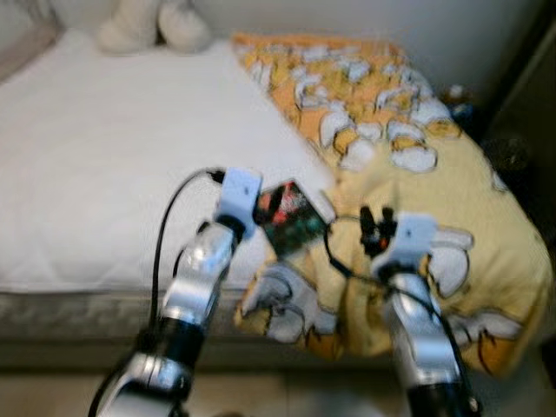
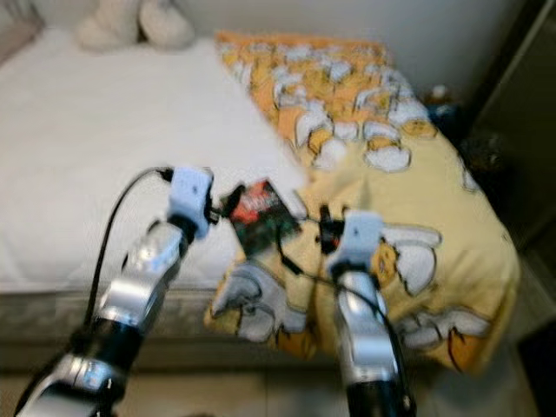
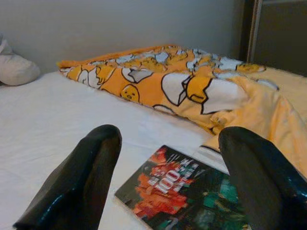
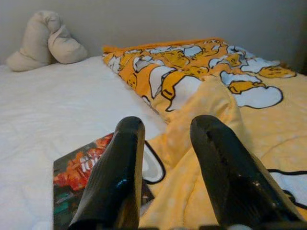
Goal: Clean up the room
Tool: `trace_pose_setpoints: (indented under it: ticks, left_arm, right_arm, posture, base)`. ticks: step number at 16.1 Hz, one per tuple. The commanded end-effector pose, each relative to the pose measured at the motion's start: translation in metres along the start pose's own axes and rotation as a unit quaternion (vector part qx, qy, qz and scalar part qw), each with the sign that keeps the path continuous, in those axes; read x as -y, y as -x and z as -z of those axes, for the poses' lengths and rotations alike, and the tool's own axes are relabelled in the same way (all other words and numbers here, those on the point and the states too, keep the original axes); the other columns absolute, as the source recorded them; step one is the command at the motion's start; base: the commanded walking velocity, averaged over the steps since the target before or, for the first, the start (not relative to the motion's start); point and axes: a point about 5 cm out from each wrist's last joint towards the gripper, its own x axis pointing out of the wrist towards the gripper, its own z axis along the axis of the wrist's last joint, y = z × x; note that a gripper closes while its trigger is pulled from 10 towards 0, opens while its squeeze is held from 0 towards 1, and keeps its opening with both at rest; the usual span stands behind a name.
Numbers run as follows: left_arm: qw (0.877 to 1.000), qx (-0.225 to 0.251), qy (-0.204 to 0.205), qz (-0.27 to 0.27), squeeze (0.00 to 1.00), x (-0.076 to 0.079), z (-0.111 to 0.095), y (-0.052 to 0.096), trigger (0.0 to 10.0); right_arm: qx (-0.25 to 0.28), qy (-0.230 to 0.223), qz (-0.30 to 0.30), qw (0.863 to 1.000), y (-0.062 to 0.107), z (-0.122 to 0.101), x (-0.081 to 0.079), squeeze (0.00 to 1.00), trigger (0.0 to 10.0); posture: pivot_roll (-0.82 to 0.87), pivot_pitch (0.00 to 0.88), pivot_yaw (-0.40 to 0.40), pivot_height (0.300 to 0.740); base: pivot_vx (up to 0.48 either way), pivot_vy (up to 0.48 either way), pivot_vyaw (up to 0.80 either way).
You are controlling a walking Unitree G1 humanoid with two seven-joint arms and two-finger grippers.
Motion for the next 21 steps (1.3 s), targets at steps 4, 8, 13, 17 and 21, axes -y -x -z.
trace_pose_setpoints:
  ticks: [4,8,13,17,21]
  left_arm:
    - [1.0,0.0,-0.016,0.017,0.0,0.003,-0.005,-0.006,10.0]
    - [0.999,-0.014,-0.033,0.029,0.0,0.008,-0.004,-0.01,10.0]
    - [0.995,-0.082,0.06,0.011,0.0,-0.007,0.016,-0.02,10.0]
    - [0.948,-0.174,0.265,-0.023,0.0,-0.018,0.058,-0.014,10.0]
    - [0.909,-0.153,0.387,0.008,0.0,0.007,0.053,-0.023,10.0]
  right_arm:
    - [0.005,0.003,0.002,1.0,0.0,-0.002,0.003,0.0,10.0]
    - [0.006,0.001,0.001,1.0,-0.001,-0.001,0.001,0.0,10.0]
    - [0.01,0.001,0.003,1.0,0.002,-0.004,0.001,0.0,10.0]
    - [0.003,0.029,0.024,0.999,0.026,-0.011,0.026,0.0,10.0]
    - [0.011,0.045,0.035,0.998,0.038,-0.02,0.035,0.0,10.0]
  posture:
    - [-0.01,0.0,0.022,0.74]
    - [-0.01,0.0,0.028,0.74]
    - [-0.03,0.0,0.025,0.74]
    - [-0.14,0.056,0.0,0.74]
    - [-0.19,0.079,0.004,0.74]
  base:
    - [0.463,0.061,0.0]
    - [0.208,0.0,0.0]
    - [0.0,0.0,0.0]
    - [0.0,0.0,0.0]
    - [0.0,0.0,0.0]
